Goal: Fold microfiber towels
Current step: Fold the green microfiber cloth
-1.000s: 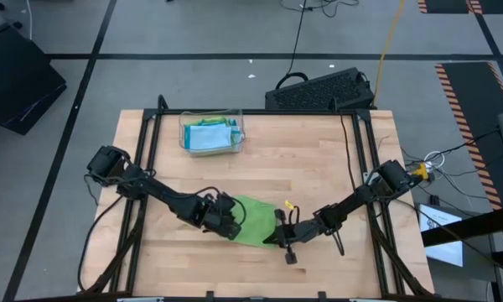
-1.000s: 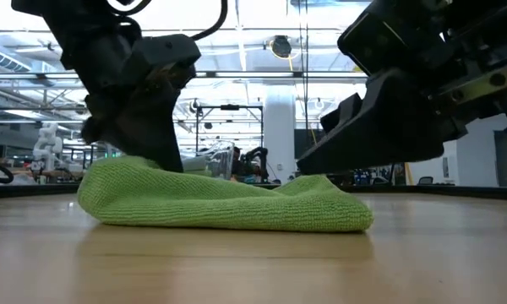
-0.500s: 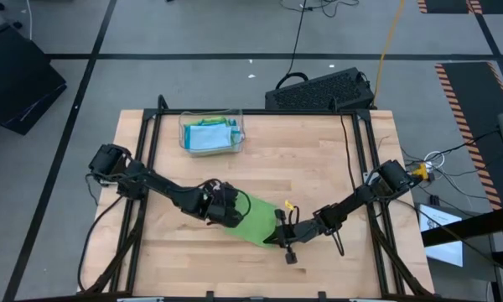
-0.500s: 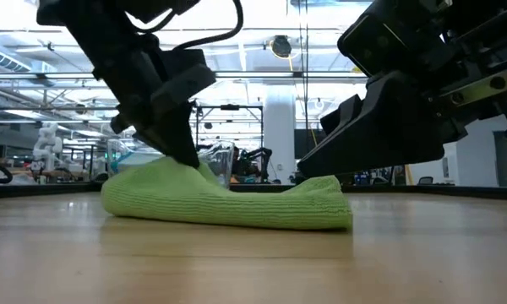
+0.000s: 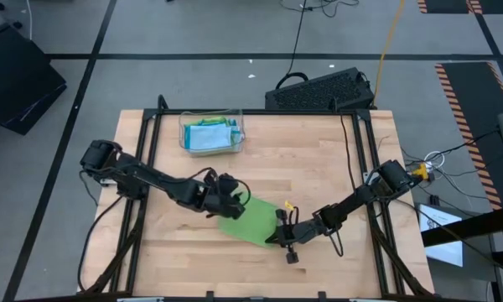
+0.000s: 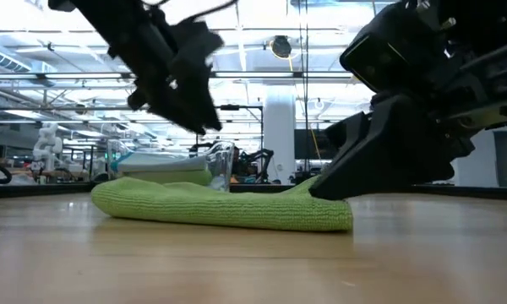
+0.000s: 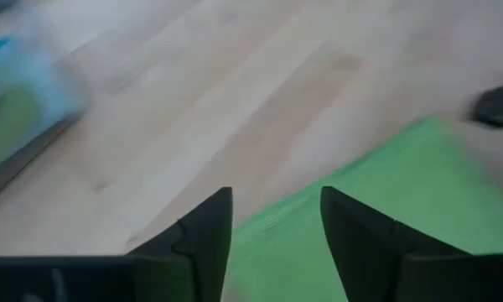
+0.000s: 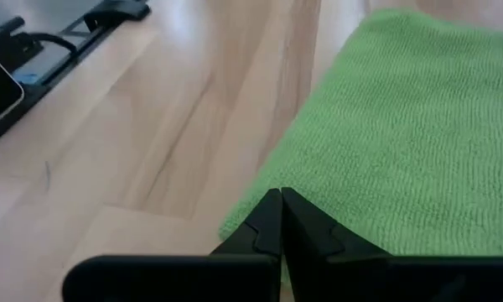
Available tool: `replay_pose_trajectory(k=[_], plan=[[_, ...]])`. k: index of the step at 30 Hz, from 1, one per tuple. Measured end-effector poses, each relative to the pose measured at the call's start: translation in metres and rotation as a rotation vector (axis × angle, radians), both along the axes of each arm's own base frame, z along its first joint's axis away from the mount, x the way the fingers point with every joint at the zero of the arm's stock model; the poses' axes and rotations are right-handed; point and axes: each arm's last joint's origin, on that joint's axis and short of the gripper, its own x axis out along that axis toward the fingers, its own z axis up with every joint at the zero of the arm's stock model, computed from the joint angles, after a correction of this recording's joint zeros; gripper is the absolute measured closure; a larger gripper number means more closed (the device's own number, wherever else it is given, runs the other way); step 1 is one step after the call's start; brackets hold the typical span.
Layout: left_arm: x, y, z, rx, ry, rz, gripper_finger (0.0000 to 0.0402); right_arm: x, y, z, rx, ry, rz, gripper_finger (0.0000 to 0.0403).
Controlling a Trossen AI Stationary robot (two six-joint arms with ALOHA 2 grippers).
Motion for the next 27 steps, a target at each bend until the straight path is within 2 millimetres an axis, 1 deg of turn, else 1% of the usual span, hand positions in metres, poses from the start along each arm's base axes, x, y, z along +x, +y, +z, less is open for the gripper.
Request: replay_pose_trajectory(k=[2, 5, 10, 12, 14, 16, 20, 22, 25, 27], plan=[[0.001, -0.011, 0.004, 0.007, -0.032, -0.070, 0.0216, -0.002, -0.001, 0.001, -0.013, 0.025, 0.000, 0.0403], [0.001, -0.034, 0.006, 0.014, -0.084, -0.178, 0.0216, -0.007, -0.003, 0.010, -0.041, 0.076, 0.001, 0.0403], [0.009, -0.071, -0.002, 0.049, -0.197, -0.338, 0.0215, -0.019, -0.012, 0.026, -0.104, 0.115, -0.047, 0.0403], [0.011, -0.082, -0.006, 0.077, -0.222, -0.395, 0.0215, -0.026, -0.017, 0.029, -0.137, 0.108, -0.090, 0.0403], [0.017, -0.093, -0.010, 0.108, -0.231, -0.440, 0.0215, -0.033, -0.022, 0.030, -0.152, 0.098, -0.133, 0.0403], [0.024, -0.101, -0.015, 0.153, -0.198, -0.481, 0.0215, -0.041, -0.028, 0.028, -0.143, 0.108, -0.176, 0.0403], [0.045, -0.117, -0.018, 0.222, -0.132, -0.536, 0.0204, -0.058, -0.036, 0.026, -0.042, 0.130, -0.239, 0.0403], [0.055, -0.125, -0.024, 0.265, -0.065, -0.571, 0.0190, -0.068, -0.037, 0.026, 0.003, 0.136, -0.260, 0.0403], [0.069, -0.133, -0.035, 0.328, 0.024, -0.660, 0.0164, -0.076, -0.035, 0.028, 0.054, 0.125, -0.284, 0.0403], [0.080, -0.139, -0.042, 0.340, 0.036, -0.726, 0.0146, -0.079, -0.034, 0.030, 0.066, 0.105, -0.306, 0.0403]])
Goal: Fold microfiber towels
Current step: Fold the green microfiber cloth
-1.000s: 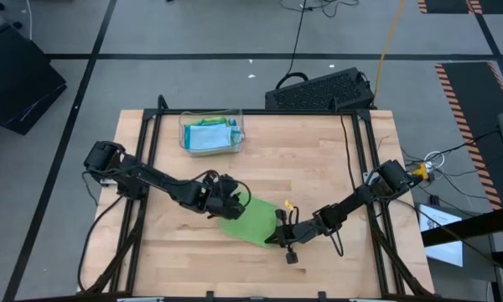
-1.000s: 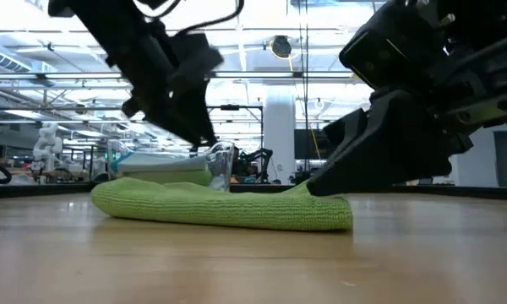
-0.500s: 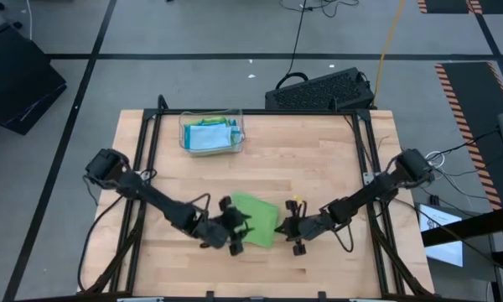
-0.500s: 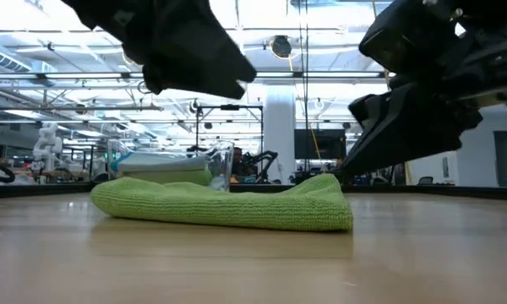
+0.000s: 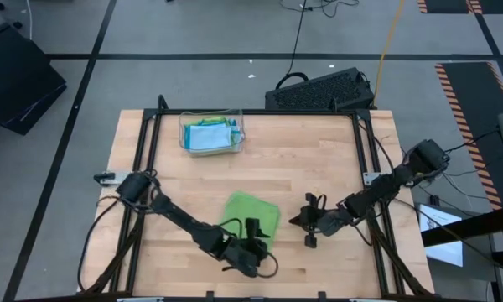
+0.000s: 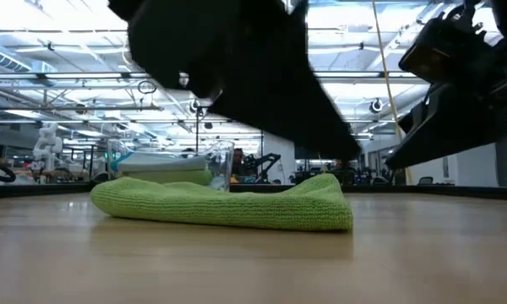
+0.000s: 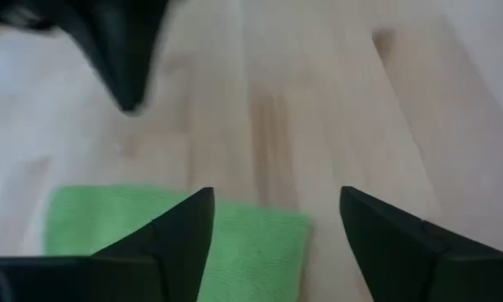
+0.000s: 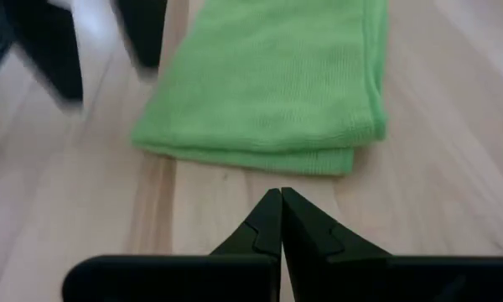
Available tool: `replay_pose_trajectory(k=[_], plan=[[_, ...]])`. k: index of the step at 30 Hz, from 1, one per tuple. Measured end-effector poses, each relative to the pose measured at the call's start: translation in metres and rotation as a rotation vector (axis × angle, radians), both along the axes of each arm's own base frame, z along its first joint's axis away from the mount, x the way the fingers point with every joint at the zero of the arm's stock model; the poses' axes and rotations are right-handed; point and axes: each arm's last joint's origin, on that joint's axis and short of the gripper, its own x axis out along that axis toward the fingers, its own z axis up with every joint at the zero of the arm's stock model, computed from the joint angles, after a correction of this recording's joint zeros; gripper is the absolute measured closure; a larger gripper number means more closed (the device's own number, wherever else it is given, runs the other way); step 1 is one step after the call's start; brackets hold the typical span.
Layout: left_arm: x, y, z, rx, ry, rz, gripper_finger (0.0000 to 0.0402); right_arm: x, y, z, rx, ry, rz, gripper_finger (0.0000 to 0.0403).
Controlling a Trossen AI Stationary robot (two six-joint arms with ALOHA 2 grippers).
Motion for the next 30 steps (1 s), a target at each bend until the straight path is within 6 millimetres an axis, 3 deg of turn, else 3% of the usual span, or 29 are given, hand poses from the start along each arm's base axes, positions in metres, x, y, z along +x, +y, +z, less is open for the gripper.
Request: replay_pose_trajectory(k=[6, 17, 20, 25, 30], plan=[[0.014, 0.003, -0.017, -0.017, 0.069, 0.017, 0.0126, -0.002, 0.006, 0.003, 0.006, -0.050, -0.016, 0.0403], [0.020, 0.022, -0.032, -0.098, 0.186, 0.041, 0.0196, -0.002, 0.009, 0.005, -0.004, -0.075, 0.005, 0.0403], [0.020, 0.023, -0.033, -0.084, 0.196, 0.015, 0.0239, -0.001, 0.009, 0.006, -0.017, -0.087, -0.014, 0.0403], [0.018, 0.022, -0.032, -0.008, 0.191, -0.008, 0.0376, -0.001, 0.009, 0.006, -0.021, -0.092, -0.011, 0.0403], [0.016, 0.025, -0.021, 0.009, 0.169, 0.032, 0.0382, -0.002, 0.014, 0.008, -0.050, -0.115, 0.036, 0.0385]])
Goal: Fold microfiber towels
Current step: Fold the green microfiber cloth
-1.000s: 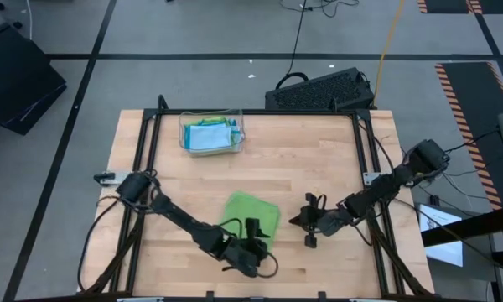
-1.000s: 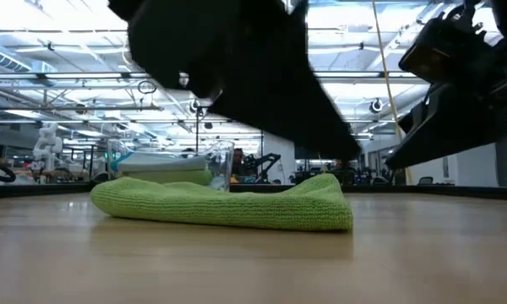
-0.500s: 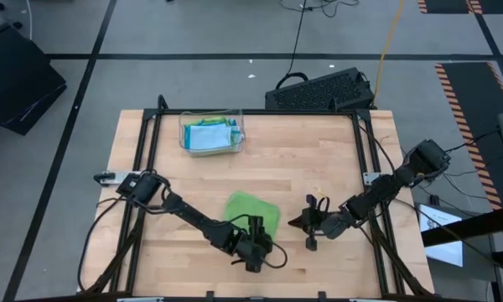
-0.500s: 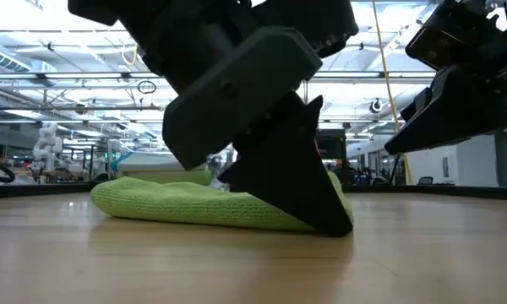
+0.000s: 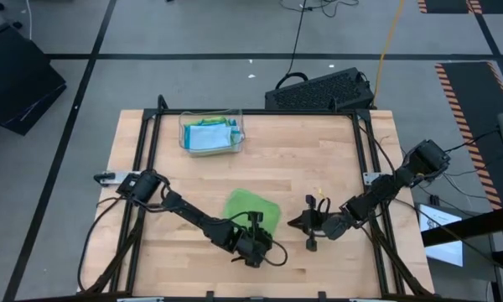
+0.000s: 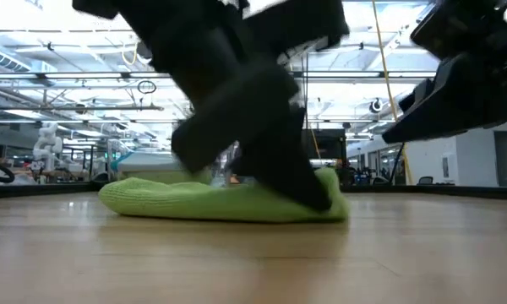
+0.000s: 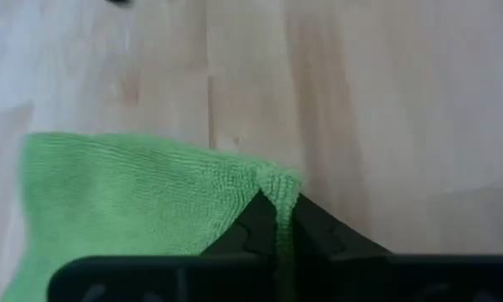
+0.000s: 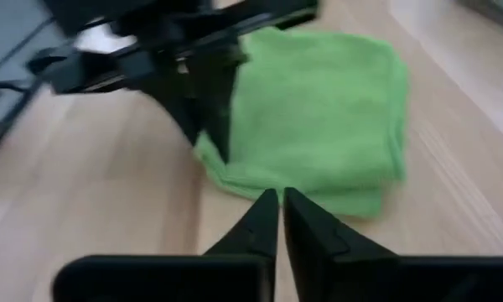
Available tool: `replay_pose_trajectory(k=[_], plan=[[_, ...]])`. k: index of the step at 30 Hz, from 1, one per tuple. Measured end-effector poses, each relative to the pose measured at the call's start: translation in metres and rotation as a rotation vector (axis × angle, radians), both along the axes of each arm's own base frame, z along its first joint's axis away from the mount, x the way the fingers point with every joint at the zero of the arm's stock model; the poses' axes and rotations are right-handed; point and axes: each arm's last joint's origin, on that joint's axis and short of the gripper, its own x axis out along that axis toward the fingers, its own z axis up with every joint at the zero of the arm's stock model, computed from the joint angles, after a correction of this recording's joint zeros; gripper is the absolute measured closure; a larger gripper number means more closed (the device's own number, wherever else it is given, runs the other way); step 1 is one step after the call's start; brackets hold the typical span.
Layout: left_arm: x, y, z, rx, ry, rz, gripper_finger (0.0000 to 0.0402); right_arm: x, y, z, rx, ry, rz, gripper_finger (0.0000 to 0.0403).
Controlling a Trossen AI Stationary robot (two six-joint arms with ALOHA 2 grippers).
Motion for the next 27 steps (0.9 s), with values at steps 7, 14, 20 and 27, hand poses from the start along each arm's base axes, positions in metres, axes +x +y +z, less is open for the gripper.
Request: replay_pose_trajectory(k=[7, 14, 20, 27], plan=[[-0.012, -0.013, 0.025, -0.001, -0.023, -0.039, 0.0390, 0.009, 0.021, 0.002, -0.172, -0.106, 0.165, 0.0278], [-0.020, -0.022, 0.038, -0.004, -0.043, -0.058, 0.0394, 0.045, 0.042, -0.013, -0.381, -0.075, 0.240, 0.0153], [-0.024, -0.026, 0.040, -0.001, -0.054, -0.028, 0.0385, 0.056, 0.040, -0.033, -0.468, 0.080, 0.212, 0.0103], [-0.025, -0.029, 0.041, 0.013, -0.069, -0.027, 0.0391, 0.052, 0.033, -0.039, -0.465, 0.149, 0.079, 0.0137]])
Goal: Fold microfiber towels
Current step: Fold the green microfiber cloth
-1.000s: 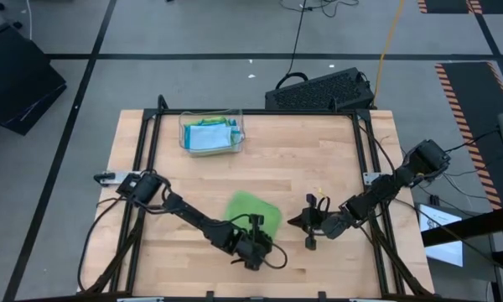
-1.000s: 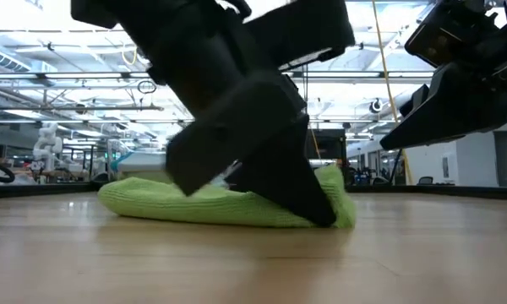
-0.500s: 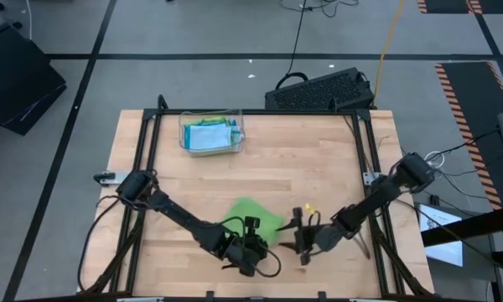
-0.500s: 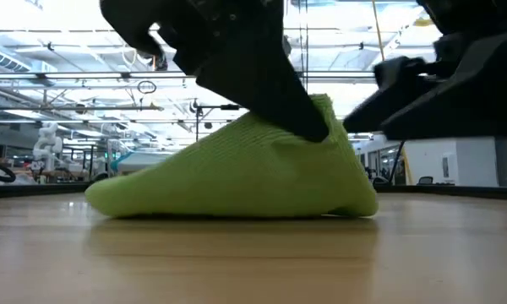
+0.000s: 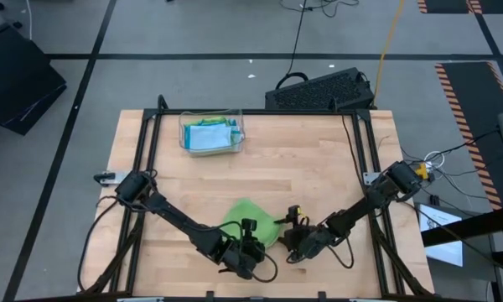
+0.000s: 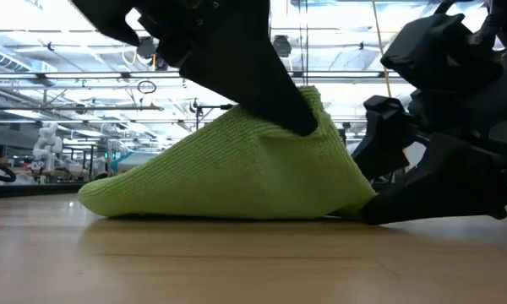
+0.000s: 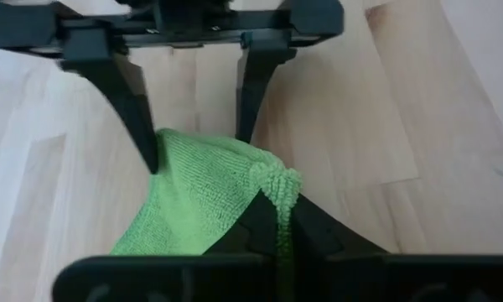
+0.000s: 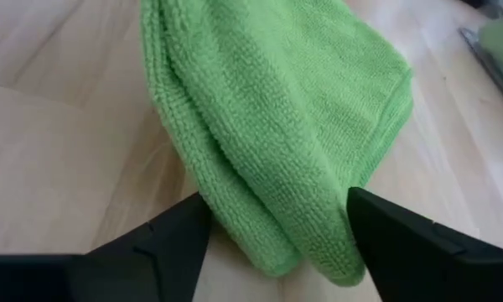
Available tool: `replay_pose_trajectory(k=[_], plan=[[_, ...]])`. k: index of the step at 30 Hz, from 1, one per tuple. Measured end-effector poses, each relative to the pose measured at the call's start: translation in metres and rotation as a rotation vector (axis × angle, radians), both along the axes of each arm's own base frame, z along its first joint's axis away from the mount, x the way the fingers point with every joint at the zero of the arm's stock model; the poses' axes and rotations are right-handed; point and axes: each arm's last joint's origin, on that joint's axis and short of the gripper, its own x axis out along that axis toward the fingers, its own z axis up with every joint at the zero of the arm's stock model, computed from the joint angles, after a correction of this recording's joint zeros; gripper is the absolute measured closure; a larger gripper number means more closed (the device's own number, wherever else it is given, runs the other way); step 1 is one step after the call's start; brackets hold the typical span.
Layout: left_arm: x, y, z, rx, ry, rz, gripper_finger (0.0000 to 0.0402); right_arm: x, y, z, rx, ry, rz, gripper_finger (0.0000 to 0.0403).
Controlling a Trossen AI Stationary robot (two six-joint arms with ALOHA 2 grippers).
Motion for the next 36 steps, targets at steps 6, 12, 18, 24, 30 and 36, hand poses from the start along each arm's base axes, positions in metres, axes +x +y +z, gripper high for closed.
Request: replay_pose_trajectory(k=[6, 12, 18, 24, 30, 36], plan=[[0.000, 0.001, 0.000, 0.016, -0.013, 0.016, 0.0393, 0.003, -0.006, -0.001, -0.005, 0.011, -0.017, 0.0208], [0.000, 0.001, 0.001, 0.028, -0.021, 0.029, 0.0386, 0.005, -0.011, -0.001, 0.032, 0.017, -0.037, 0.0311], [-0.005, 0.000, 0.018, 0.030, -0.047, 0.017, 0.0395, 0.001, -0.009, 0.025, 0.067, -0.031, -0.026, 0.0393], [-0.014, 0.001, 0.057, 0.019, -0.164, 0.044, 0.0388, -0.012, -0.007, 0.085, 0.198, -0.162, -0.020, 0.0398], [-0.017, 0.005, 0.094, -0.050, -0.337, 0.124, 0.0389, -0.017, 0.006, 0.139, 0.309, -0.162, -0.050, 0.0397], [-0.036, -0.017, 0.109, -0.126, -0.370, 0.037, 0.0394, -0.033, 0.036, 0.182, 0.433, -0.003, -0.044, 0.0397]])
